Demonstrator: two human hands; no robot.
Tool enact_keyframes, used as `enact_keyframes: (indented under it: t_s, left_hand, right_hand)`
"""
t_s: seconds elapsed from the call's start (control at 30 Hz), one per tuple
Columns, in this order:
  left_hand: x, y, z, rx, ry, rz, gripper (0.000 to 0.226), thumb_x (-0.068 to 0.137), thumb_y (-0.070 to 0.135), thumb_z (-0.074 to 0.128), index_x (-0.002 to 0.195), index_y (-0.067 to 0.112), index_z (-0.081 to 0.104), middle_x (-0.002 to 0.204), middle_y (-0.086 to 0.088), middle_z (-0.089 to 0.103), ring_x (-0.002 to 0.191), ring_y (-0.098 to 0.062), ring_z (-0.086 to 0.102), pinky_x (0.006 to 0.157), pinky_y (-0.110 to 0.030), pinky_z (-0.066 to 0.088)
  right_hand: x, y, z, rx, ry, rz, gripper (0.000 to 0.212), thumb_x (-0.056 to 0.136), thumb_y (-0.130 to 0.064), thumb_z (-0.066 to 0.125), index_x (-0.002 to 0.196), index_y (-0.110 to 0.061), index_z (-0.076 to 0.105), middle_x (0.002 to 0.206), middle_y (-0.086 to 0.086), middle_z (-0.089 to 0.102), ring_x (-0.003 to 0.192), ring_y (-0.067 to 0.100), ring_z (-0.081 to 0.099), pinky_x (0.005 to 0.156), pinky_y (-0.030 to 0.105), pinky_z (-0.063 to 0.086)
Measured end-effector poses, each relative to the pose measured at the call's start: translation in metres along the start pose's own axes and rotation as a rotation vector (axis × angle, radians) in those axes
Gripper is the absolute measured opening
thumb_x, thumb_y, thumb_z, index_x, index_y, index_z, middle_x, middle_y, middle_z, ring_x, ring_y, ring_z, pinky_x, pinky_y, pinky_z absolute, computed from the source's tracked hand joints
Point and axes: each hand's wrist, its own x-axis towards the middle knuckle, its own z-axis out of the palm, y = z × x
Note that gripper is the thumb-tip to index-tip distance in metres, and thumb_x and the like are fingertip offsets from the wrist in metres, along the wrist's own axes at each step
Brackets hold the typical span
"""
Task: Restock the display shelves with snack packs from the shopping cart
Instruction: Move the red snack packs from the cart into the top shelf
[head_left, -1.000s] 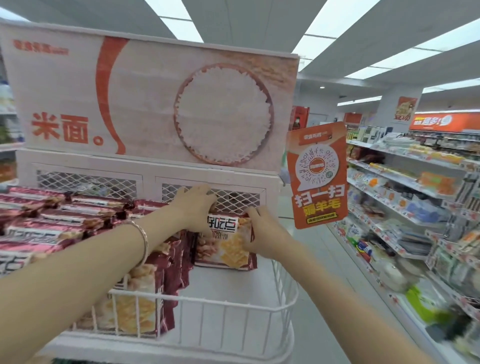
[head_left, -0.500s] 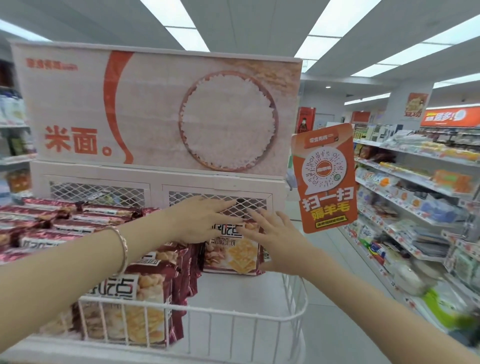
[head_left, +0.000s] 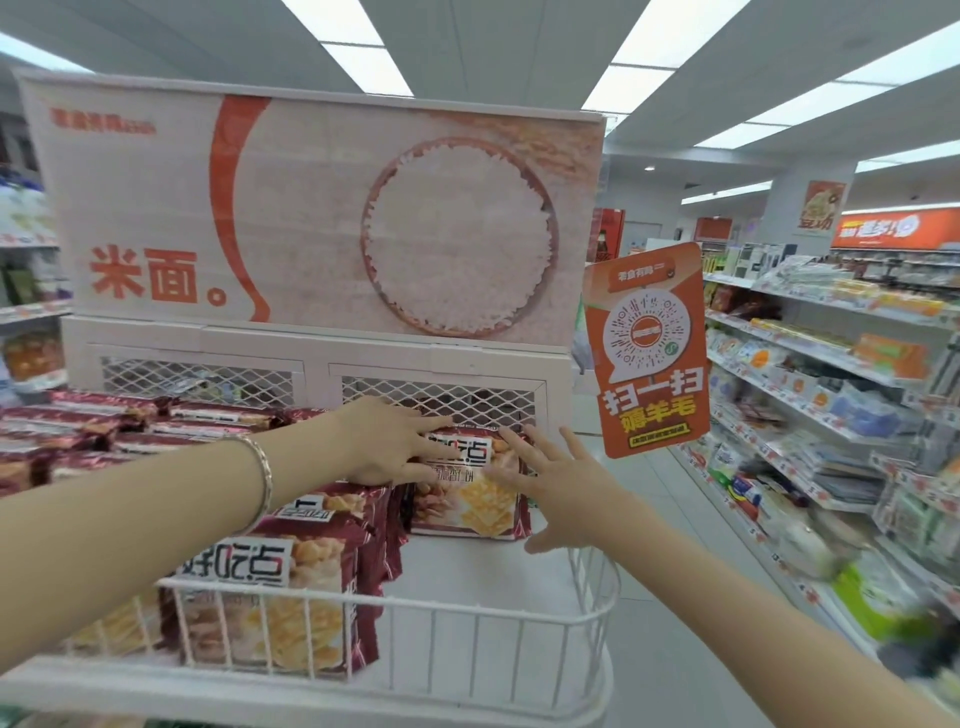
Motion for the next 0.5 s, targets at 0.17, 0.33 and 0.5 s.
enact_keyframes:
  t_s: [0.17, 0.33, 0.5]
  left_hand:
    - [-0.030, -0.013, 0.001, -0.318, 0.307, -0.176, 0.054, 0.103, 0.055, 0.028, 0.151, 0.033, 0.037, 0.156, 0.006, 0.040, 0.140, -0.016, 0.041, 0.111, -0.036, 0.039]
    - [-0.104, -0.035, 0.027, -0.436, 0.457, -0.380, 0.042, 0.103, 0.048, 0.039, 0.127, 0.024, 0.062, 0.130, 0.003, 0.063, 0.113, -0.017, 0.060, 0.092, -0.039, 0.053]
    - [-0.202, -0.046, 0.073, -0.512, 0.703, -0.719, 0.025, 0.098, 0.028, 0.050, 0.108, 0.014, 0.069, 0.116, -0.006, 0.065, 0.111, -0.027, 0.056, 0.081, -0.039, 0.049]
  right_hand:
    - [-0.010, -0.011, -0.028, 0.360, 0.140, 0.088, 0.039, 0.097, -0.046, 0.055, 0.135, -0.036, 0.057, 0.168, 0.002, 0.009, 0.153, 0.024, 0.012, 0.123, 0.046, 0.007]
    - [-0.016, -0.059, -0.083, 0.427, 0.335, 0.139, 0.036, 0.102, -0.038, 0.049, 0.134, -0.026, 0.060, 0.164, 0.003, 0.023, 0.146, 0.026, 0.030, 0.118, 0.044, 0.025]
    - [0.000, -0.166, -0.142, 0.469, 0.414, 0.064, 0.043, 0.105, -0.042, 0.042, 0.140, -0.021, 0.054, 0.163, 0.010, 0.023, 0.144, 0.032, 0.032, 0.119, 0.047, 0.024]
